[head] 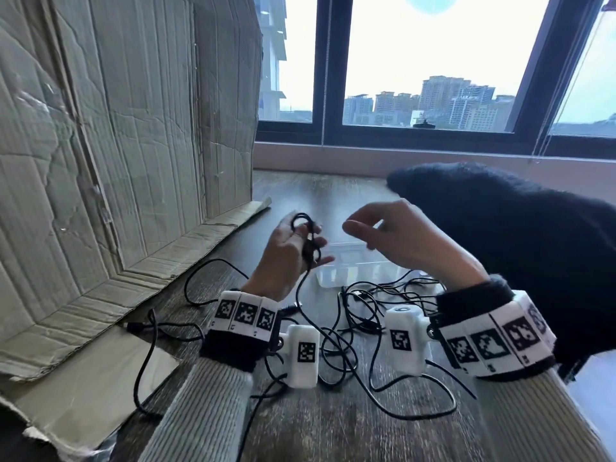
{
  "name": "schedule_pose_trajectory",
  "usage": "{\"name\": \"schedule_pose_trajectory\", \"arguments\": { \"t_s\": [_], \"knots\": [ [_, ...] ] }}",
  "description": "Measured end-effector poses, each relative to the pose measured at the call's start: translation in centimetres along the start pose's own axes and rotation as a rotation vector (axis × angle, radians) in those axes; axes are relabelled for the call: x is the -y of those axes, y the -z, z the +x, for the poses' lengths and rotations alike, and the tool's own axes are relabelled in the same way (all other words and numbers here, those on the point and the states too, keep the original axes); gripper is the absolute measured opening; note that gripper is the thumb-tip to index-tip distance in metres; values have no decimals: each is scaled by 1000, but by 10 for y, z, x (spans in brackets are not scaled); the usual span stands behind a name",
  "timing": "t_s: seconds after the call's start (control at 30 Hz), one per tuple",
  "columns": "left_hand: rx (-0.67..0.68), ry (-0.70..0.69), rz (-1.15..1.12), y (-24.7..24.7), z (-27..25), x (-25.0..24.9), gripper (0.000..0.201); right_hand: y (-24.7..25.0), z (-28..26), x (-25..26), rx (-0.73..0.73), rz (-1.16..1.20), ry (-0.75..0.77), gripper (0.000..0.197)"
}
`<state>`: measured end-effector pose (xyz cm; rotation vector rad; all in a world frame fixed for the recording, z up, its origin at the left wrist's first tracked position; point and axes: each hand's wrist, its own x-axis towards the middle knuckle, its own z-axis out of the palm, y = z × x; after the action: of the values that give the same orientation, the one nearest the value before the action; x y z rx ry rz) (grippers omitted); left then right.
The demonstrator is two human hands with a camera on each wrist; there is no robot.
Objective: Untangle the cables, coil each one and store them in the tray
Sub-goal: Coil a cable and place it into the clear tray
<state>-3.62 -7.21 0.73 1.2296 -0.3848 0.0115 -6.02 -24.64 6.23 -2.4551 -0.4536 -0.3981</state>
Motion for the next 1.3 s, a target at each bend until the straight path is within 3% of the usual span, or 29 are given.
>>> {"name": "schedule_pose_trajectory", "arguments": {
  "t_s": [0.1,0.17,0.27,0.37,0.47,0.53,0.6,0.73,0.8,0.9,0.97,1.03,1.13,1.23,1.3],
  "knots": [
    [-111,-94,-185,12,7,-7,33,2,-16,22,376,6,11,55],
    [-135,-144,-281,15,11,-7,45,-5,-22,33,484,-64,99,59],
    [-163,-161,-355,16,15,-3,54,-22,-22,41,470,-52,175,41],
    [-195,-172,-329,16,16,-1,50,-30,-20,43,459,20,169,27],
    [-218,-179,-178,19,16,1,44,-26,-19,37,471,-38,172,16],
    [-224,-191,20,22,15,3,46,-21,-18,34,437,-4,62,13],
    [-144,-213,210,20,13,5,45,-17,-16,31,340,-24,-1,16],
    [80,-161,434,6,1,4,35,-15,-9,23,129,-108,114,19],
    [201,-156,432,3,-1,6,36,-15,-6,19,45,-64,142,19],
    [290,-107,426,3,-4,3,57,-17,-2,14,-53,-17,153,12],
    [340,-77,457,7,-4,1,47,-17,0,9,-90,116,109,12],
    [379,-33,496,11,-2,2,31,-15,1,5,-62,248,67,17],
    [381,45,432,16,1,7,24,-10,-2,1,59,289,27,20],
    [261,87,277,24,3,5,17,-5,-8,0,300,298,5,40],
    [195,125,152,31,6,0,18,0,-12,0,416,255,12,41]
  ]
}}
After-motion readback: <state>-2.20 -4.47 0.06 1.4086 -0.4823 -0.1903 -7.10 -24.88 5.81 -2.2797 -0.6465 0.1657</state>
